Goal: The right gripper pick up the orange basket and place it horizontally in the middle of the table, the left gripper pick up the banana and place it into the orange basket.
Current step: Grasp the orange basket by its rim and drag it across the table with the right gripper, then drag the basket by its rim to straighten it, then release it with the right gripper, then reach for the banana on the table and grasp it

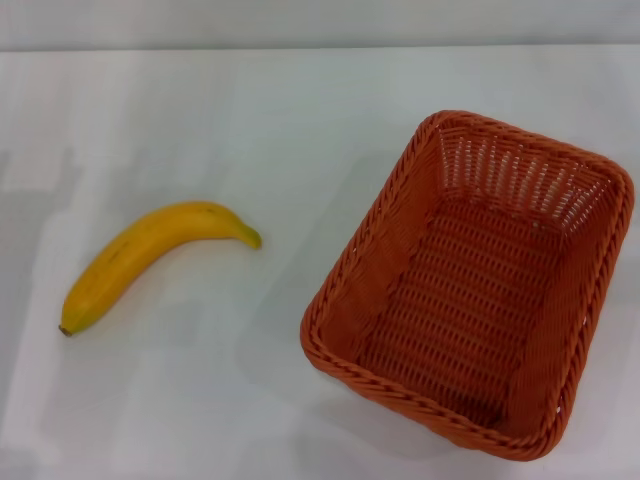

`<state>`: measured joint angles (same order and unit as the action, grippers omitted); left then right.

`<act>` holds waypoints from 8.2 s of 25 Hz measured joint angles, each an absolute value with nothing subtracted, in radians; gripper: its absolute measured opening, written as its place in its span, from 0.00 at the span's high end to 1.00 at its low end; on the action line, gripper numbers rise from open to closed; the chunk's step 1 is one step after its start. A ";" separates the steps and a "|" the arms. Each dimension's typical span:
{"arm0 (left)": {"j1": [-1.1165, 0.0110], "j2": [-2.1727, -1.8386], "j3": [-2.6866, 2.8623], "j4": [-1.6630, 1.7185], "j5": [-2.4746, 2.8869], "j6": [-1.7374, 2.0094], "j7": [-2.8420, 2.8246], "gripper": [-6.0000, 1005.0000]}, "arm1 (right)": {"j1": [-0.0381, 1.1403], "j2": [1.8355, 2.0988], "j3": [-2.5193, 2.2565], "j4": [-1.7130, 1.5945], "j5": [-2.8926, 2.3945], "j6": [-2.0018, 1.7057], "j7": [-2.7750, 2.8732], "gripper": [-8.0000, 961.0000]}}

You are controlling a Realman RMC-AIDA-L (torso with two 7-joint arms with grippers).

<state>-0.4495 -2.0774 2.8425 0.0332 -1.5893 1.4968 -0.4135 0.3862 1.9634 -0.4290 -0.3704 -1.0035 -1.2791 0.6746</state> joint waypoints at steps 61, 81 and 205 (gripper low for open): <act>-0.436 -2.076 2.842 -0.329 -1.275 1.510 -0.897 0.13 | 1.042 1.931 -1.075 -0.691 -2.652 -1.301 2.026 0.18; -0.436 -2.077 2.842 -0.302 -1.276 1.513 -0.879 0.13 | 1.087 1.932 -1.131 -0.646 -2.695 -1.369 2.011 0.44; -1.180 -1.884 2.849 -0.837 0.410 1.699 -1.798 0.13 | 0.482 1.945 -0.272 -0.905 -2.010 -1.154 1.526 0.15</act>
